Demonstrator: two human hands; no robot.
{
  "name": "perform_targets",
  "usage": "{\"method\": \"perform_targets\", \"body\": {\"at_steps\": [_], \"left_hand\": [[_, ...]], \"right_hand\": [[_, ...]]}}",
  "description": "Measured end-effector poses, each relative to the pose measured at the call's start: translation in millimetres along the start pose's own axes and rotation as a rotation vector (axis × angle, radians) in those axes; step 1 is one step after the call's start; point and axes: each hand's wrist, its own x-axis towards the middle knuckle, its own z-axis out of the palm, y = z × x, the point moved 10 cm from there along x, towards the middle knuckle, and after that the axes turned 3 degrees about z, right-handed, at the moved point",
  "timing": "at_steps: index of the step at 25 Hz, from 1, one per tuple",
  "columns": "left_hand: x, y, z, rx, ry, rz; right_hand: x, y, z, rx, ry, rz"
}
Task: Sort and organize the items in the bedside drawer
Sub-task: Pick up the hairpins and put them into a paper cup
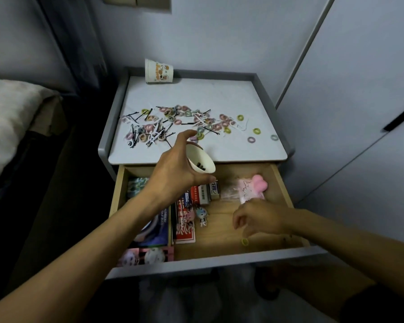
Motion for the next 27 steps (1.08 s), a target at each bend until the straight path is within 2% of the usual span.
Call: {"method": "perform_targets", "body": {"at_steps": [6, 9, 11, 14, 16, 17, 22, 24, 27], "left_hand": [[13.1, 2.4, -0.4, -0.059, 0.035, -0.023], [23.2, 2.4, -10.7, -0.086, 0.081, -0.042], [28.5, 1.6, -19.7, -0.109, 0.116, -0.062], [38.0, -4.6, -36.6, -0.127, 0.185, -0.100], [44.7, -9.9, -48.3, -0.145, 0.236, -0.128], [47.8, -12.9, -52.8, -0.165, 0.254, -0.142], [57.8, -23.2, -69.9, -0.192, 0.304, -0.166], [60.0, -27.1, -76.9, -0.169, 0.319, -0.180], [62.1, -30.5, -81.6, -0.152, 0.327, -0.204]], "right_hand": [[21.7, 9.4, 46.9, -0.151, -0.129, -0.058], [25.3, 16.9, 43.2, -0.076, -0.153, 0.015], [22.9, 6.0, 10.0, 0.009, -0.002, 0.002], [12.5, -18.3, -89.7, 0.099, 0.390, -0.057], [8.6, -13.3, -158.6, 0.268, 0.629, -0.029], [12.9, -3.7, -184.3, 0.329, 0.697, 0.010], [58.8, 33.7, -229.4, 0.215, 0.761, 0.201], [71.6, 25.4, -237.2, 0.170, 0.803, 0.168], [92.3, 7.2, -227.0, 0.034, 0.742, 0.136]]}}
